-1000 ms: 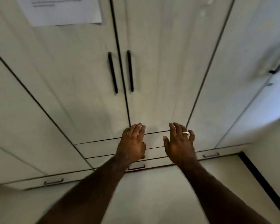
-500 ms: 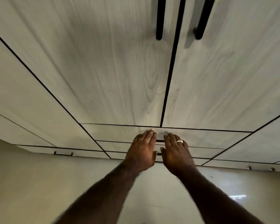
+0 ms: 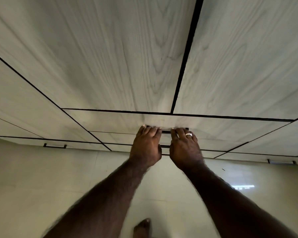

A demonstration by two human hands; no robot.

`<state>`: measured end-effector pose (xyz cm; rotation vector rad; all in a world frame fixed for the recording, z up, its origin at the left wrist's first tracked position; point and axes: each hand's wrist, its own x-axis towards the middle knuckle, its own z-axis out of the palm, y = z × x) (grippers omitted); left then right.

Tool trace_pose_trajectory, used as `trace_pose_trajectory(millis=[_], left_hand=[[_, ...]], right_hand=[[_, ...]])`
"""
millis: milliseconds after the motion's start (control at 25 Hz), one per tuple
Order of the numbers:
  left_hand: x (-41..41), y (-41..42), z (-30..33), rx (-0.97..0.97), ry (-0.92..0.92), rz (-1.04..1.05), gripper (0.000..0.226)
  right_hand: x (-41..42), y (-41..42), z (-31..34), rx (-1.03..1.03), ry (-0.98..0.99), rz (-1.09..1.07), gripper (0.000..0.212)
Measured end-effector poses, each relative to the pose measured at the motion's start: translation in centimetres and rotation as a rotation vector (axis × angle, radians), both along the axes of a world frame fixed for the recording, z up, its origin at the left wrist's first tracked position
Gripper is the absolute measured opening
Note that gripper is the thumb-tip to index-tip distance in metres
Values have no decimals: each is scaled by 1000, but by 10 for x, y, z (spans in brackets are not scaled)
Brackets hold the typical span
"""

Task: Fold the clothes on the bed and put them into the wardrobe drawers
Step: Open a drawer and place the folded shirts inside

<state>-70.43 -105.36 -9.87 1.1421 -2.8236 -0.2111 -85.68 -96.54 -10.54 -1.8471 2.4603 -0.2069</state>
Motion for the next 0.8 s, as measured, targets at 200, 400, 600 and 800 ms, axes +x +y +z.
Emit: trace_pose_trajectory(millis=[200,400,600,800], left_hand=[[6,17,2,8,-2,2,75],[24,43,0,-4,-32,6,75],[56,98,-2,2,-26,-7,72],[78,158,29,-103,169,-56,34]], right_hand=[[8,16,5,-8,-10,-18,55],[25,37,6,7,10,3,57],[55,95,7,-2,8,9,58],[82,159,32,-238,-25,2,35]])
